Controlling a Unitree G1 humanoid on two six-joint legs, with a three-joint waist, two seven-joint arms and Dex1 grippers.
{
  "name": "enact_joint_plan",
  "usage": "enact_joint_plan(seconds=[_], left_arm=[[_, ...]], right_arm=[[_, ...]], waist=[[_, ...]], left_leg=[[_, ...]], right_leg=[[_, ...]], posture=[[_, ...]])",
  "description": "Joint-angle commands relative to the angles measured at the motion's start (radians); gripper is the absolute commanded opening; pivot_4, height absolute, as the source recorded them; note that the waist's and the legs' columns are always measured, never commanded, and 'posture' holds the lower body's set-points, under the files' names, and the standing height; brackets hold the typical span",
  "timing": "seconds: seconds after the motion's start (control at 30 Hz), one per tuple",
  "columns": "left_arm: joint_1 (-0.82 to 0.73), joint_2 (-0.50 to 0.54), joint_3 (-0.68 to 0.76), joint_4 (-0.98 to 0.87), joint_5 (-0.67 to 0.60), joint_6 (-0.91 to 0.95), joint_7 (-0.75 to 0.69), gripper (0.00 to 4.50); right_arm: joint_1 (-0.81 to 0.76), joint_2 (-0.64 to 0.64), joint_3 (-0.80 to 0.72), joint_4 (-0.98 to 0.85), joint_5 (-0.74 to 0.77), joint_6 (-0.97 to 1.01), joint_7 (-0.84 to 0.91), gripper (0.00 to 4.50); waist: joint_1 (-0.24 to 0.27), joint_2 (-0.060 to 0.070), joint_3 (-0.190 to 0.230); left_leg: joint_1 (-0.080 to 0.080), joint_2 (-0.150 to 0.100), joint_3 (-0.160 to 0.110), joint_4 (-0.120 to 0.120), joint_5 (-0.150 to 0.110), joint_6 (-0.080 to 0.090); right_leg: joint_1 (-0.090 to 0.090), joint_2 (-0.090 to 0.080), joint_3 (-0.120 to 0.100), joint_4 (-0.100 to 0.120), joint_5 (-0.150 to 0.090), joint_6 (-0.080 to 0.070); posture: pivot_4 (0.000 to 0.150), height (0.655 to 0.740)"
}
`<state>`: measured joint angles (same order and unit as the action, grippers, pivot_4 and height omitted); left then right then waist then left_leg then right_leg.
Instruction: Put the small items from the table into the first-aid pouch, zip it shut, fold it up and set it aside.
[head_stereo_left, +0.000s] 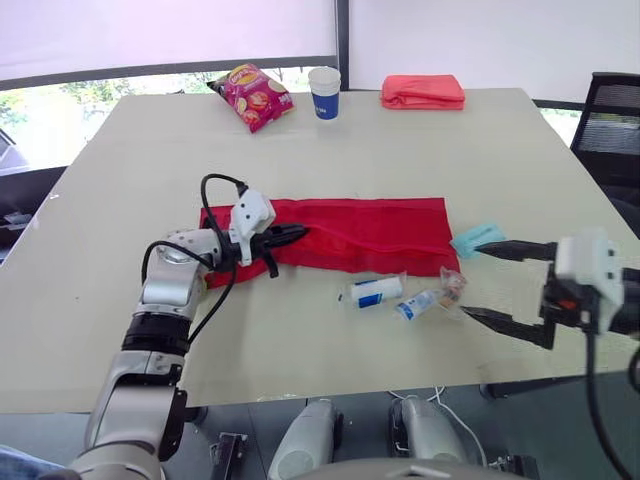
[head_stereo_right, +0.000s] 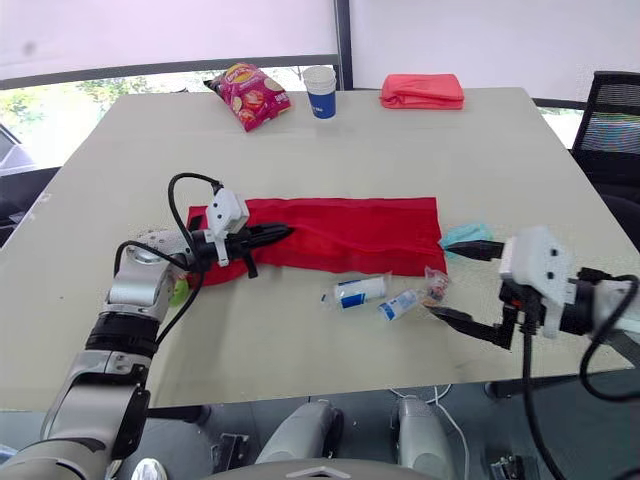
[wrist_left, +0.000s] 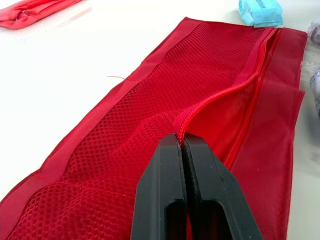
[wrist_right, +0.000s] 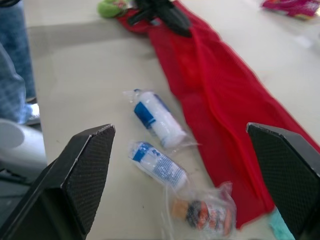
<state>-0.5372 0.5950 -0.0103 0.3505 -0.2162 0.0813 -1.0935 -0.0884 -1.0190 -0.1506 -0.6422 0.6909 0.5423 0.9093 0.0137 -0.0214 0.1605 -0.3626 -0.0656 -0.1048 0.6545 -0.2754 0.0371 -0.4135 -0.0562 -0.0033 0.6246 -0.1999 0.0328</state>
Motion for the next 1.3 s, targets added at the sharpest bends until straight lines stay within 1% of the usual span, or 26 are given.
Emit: enact_joint_plan(seconds=[0.03, 0.17, 0.27, 0.37, 0.47, 0.57, 0.83, 0.93, 1.0, 1.03, 1.1, 1.13, 1.17, 1.2, 1.23, 1.3], left_arm=[[-0.003, 0.008, 0.004, -0.045, -0.001, -0.019, 0.002, 0.03], [-0.001, 0.006, 0.001, -0.049, 0.001, -0.024, 0.007, 0.03], [0.005, 0.005, -0.005, -0.051, 0.007, -0.034, 0.008, 0.03], [0.008, 0.002, -0.006, -0.053, 0.013, -0.038, 0.009, 0.03], [0.011, 0.003, -0.010, -0.052, 0.020, -0.047, 0.010, 0.03], [0.013, 0.003, -0.010, -0.054, 0.021, -0.048, 0.013, 0.03], [0.020, 0.001, -0.010, -0.069, 0.020, -0.043, 0.023, 0.03], [0.022, 0.005, -0.008, -0.075, 0.019, -0.040, 0.027, 0.00], [0.023, 0.008, -0.006, -0.080, 0.018, -0.038, 0.028, 0.00], [0.025, 0.009, -0.006, -0.082, 0.017, -0.037, 0.029, 0.00], [0.027, 0.011, -0.005, -0.086, 0.017, -0.035, 0.031, 0.00], [0.028, 0.011, -0.005, -0.088, 0.016, -0.034, 0.031, 0.00], [0.029, 0.012, -0.005, -0.089, 0.016, -0.033, 0.032, 0.00], [0.029, 0.012, -0.005, -0.090, 0.016, -0.032, 0.032, 0.00], [0.030, 0.012, -0.005, -0.092, 0.016, -0.031, 0.033, 0.00], [0.029, 0.011, -0.005, -0.094, 0.015, -0.028, 0.033, 0.00]], right_arm=[[-0.165, 0.020, 0.196, 0.069, -0.119, -0.002, 0.061, 4.50], [-0.317, 0.076, 0.351, 0.195, -0.233, -0.020, 0.122, 4.50], [-0.401, 0.115, 0.455, 0.285, -0.329, -0.042, 0.167, 4.50], [-0.464, 0.161, 0.529, 0.345, -0.392, -0.031, 0.194, 4.50], [-0.509, 0.216, 0.583, 0.379, -0.424, 0.009, 0.207, 4.50], [-0.554, 0.258, 0.636, 0.428, -0.488, 0.027, 0.204, 4.50], [-0.628, 0.343, 0.699, 0.520, -0.581, 0.066, 0.209, 4.50], [-0.631, 0.361, 0.694, 0.524, -0.582, 0.097, 0.219, 3.71], [-0.632, 0.366, 0.694, 0.520, -0.583, 0.108, 0.230, 2.86], [-0.631, 0.368, 0.695, 0.518, -0.586, 0.108, 0.234, 2.30], [-0.633, 0.377, 0.689, 0.515, -0.589, 0.107, 0.232, 1.36], [-0.635, 0.380, 0.686, 0.514, -0.590, 0.103, 0.233, 1.03], [-0.636, 0.383, 0.683, 0.513, -0.592, 0.099, 0.233, 0.54], [-0.638, 0.386, 0.679, 0.514, -0.595, 0.094, 0.230, 0.25], [-0.639, 0.387, 0.675, 0.514, -0.596, 0.089, 0.229, 0.08], [-0.641, 0.388, 0.667, 0.509, -0.595, 0.086, 0.230, 0.08]], waist=[[0.000, 0.000, 0.000], [0.001, 0.000, 0.000], [0.000, 0.000, 0.000], [-0.001, 0.000, 0.000], [-0.001, 0.000, 0.000], [-0.001, 0.000, 0.000], [-0.001, 0.000, 0.000], [-0.001, 0.000, 0.000], [-0.001, 0.000, 0.000], [-0.001, 0.000, 0.000], [-0.002, 0.000, 0.000], [-0.002, 0.000, 0.000], [-0.003, 0.000, 0.000], [-0.003, 0.000, 0.000], [-0.003, 0.000, 0.000], [-0.003, 0.000, 0.000]], left_leg=[[-0.001, 0.000, 0.000, 0.000, 0.000, 0.000], [-0.001, 0.000, 0.000, 0.000, 0.002, -0.003], [-0.002, -0.001, 0.000, 0.000, 0.002, -0.004], [-0.002, 0.000, 0.000, 0.000, 0.002, -0.004], [-0.002, 0.000, 0.000, 0.000, 0.002, -0.004], [-0.002, 0.000, 0.000, 0.000, 0.002, -0.004], [-0.002, -0.001, 0.001, 0.000, 0.003, -0.005], [-0.002, -0.001, 0.001, 0.000, 0.003, -0.005], [-0.002, -0.001, 0.001, 0.000, 0.003, -0.005], [-0.002, -0.001, 0.001, 0.000, 0.003, -0.005], [-0.002, -0.001, 0.001, 0.000, 0.003, -0.005], [-0.002, -0.001, 0.001, 0.000, 0.003, -0.005], [-0.002, 0.000, 0.001, 0.000, 0.003, -0.005], [-0.002, 0.000, 0.001, 0.000, 0.003, -0.005], [-0.002, 0.000, 0.001, 0.000, 0.003, -0.005], [-0.002, 0.000, 0.001, 0.000, 0.003, -0.005]], right_leg=[[-0.001, 0.000, 0.000, 0.000, 0.000, 0.000], [-0.001, 0.000, 0.000, 0.000, 0.002, -0.003], [-0.001, 0.000, -0.001, -0.001, 0.002, -0.004], [-0.002, 0.000, -0.002, -0.001, 0.002, -0.004], [-0.003, 0.000, -0.002, 0.000, 0.003, -0.005], [-0.003, 0.000, -0.002, 0.000, 0.003, -0.005], [-0.004, 0.001, -0.003, 0.000, 0.004, -0.007], [-0.004, 0.001, -0.003, 0.000, 0.005, -0.007], [-0.004, 0.001, -0.003, 0.000, 0.005, -0.007], [-0.004, 0.001, -0.003, 0.000, 0.005, -0.007], [-0.004, 0.001, -0.003, 0.000, 0.005, -0.007], [-0.004, 0.001, -0.003, 0.000, 0.005, -0.007], [-0.004, 0.001, -0.003, 0.000, 0.005, -0.007], [-0.004, 0.001, -0.003, 0.000, 0.005, -0.007], [-0.004, 0.001, -0.003, 0.000, 0.005, -0.007], [-0.004, 0.001, -0.003, 0.000, 0.005, -0.007]], posture=[[0.150, 0.7395], [0.150, 0.7395], [0.150, 0.7395], [0.150, 0.7395], [0.150, 0.7395], [0.150, 0.7395], [0.150, 0.7395], [0.150, 0.7395], [0.150, 0.7395], [0.150, 0.7395], [0.150, 0.7395], [0.150, 0.7395], [0.150, 0.7395], [0.150, 0.7395], [0.150, 0.7395], [0.150, 0.7395]])
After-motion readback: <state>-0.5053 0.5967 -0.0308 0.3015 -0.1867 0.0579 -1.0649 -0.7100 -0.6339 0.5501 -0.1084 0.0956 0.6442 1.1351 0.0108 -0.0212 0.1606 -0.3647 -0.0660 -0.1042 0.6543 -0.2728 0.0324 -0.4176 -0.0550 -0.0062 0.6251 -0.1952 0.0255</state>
